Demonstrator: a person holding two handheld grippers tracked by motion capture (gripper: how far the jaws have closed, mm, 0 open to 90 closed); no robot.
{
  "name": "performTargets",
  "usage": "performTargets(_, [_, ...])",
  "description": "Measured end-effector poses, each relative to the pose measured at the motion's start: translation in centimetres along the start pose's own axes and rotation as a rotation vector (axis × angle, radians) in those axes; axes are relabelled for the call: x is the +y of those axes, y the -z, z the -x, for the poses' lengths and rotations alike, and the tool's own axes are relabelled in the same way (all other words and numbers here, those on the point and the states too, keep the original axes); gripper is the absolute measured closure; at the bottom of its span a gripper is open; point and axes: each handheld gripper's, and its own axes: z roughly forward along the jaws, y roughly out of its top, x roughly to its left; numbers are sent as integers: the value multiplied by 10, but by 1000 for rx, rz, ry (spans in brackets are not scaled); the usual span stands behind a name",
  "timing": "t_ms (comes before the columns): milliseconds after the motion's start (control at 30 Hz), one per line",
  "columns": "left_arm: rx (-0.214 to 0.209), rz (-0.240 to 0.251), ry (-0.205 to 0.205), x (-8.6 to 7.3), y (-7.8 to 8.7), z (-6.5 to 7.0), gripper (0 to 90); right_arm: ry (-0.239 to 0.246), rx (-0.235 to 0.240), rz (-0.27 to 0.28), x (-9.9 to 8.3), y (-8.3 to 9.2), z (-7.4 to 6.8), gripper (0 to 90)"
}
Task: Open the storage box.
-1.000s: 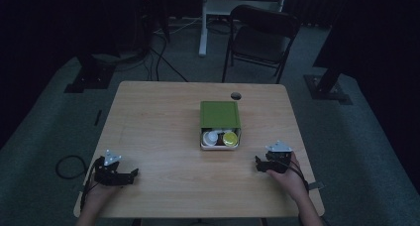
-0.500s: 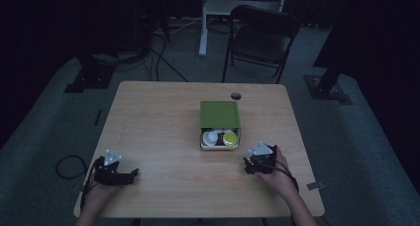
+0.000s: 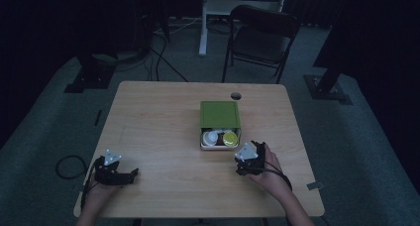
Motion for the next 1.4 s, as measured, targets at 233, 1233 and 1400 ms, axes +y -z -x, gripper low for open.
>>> performTargets(233, [0, 0, 0, 0, 0, 0, 13, 79, -27, 42, 12, 6, -7, 139])
performTargets(1233, [0, 0, 0, 0, 0, 0, 13, 387, -35, 139, 55, -4, -59, 374])
performTargets(1400, [0, 0, 0, 0, 0, 0, 13, 442, -48, 125, 56, -11, -62, 423])
